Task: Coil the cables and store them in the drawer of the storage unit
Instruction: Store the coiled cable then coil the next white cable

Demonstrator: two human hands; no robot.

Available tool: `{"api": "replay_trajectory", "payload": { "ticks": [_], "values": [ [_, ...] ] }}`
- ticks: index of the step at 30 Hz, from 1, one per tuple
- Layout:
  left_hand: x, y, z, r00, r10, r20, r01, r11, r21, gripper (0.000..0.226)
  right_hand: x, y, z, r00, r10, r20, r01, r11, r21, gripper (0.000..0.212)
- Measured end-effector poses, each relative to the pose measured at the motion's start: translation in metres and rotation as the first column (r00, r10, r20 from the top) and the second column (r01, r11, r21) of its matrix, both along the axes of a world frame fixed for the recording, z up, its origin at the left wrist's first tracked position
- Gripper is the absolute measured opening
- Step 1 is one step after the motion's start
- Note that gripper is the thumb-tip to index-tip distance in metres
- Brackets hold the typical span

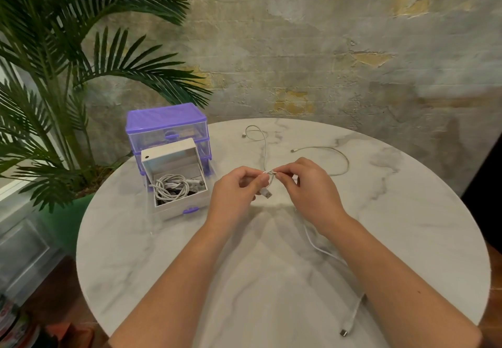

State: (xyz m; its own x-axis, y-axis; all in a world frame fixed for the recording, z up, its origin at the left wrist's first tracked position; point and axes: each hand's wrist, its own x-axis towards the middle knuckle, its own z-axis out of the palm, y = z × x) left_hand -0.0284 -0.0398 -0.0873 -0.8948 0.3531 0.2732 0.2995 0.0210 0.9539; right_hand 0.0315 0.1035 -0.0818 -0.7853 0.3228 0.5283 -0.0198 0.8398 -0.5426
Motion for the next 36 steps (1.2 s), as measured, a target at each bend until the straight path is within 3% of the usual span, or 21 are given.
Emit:
{"api": "replay_trajectory", "payload": {
  "ticks": [4,7,11,14,16,20,23,25,30,33,36],
  "values": [
    [-0.002,-0.003,0.005,0.996,0.048,0.07,-0.055,0.993,0.107,0.005,0.001,0.0,0.001,0.994,0.038,0.099,-0.032,0.997,-0.064,0.018],
    [-0.005,-0.007,0.009,0.984,0.025,0.174,-0.06,0.978,0.202,0.008,0.004,-0.001,0.001,0.957,0.19,0.221,-0.12,0.948,-0.295,0.027],
    [-0.004,-0.006,0.011,0.965,-0.006,0.264,-0.058,0.97,0.235,0.011,0.009,-0.006,0.01,0.954,0.284,0.096,-0.188,0.817,-0.545,0.036],
    [-0.004,-0.006,0.012,0.952,-0.043,0.302,-0.033,0.969,0.243,0.014,0.012,-0.006,0.015,0.943,0.328,0.045,-0.212,0.703,-0.679,0.026],
    [-0.003,-0.007,0.012,0.949,-0.071,0.309,-0.006,0.971,0.241,0.013,0.011,-0.006,0.014,0.954,0.295,0.055,-0.192,0.741,-0.643,0.024],
    [-0.003,-0.008,0.012,0.946,-0.094,0.31,0.023,0.974,0.226,0.01,0.003,0.001,0.004,0.986,0.153,0.064,-0.117,0.912,-0.392,0.025],
    [-0.001,-0.007,0.013,0.947,-0.125,0.296,0.067,0.977,0.201,0.01,0.003,0.005,0.003,0.995,0.102,0.011,-0.093,0.942,-0.323,0.021],
    [0.001,-0.006,0.012,0.95,-0.139,0.28,0.096,0.982,0.163,0.011,0.002,0.005,0.004,0.998,0.062,-0.034,-0.07,0.932,-0.356,0.019],
    [0.006,-0.002,0.009,0.949,-0.159,0.271,0.135,0.985,0.103,0.007,0.007,0.005,0.012,0.989,0.099,-0.108,-0.146,0.683,-0.716,0.013],
    [0.007,-0.002,0.01,0.948,-0.16,0.274,0.135,0.985,0.108,0.007,0.01,0.004,0.013,0.981,0.186,-0.06,-0.159,0.58,-0.799,0.013],
    [0.007,-0.004,0.01,0.947,-0.166,0.275,0.136,0.983,0.125,0.007,0.009,0.005,0.012,0.963,0.269,-0.006,-0.158,0.547,-0.822,0.015]
  ]
}}
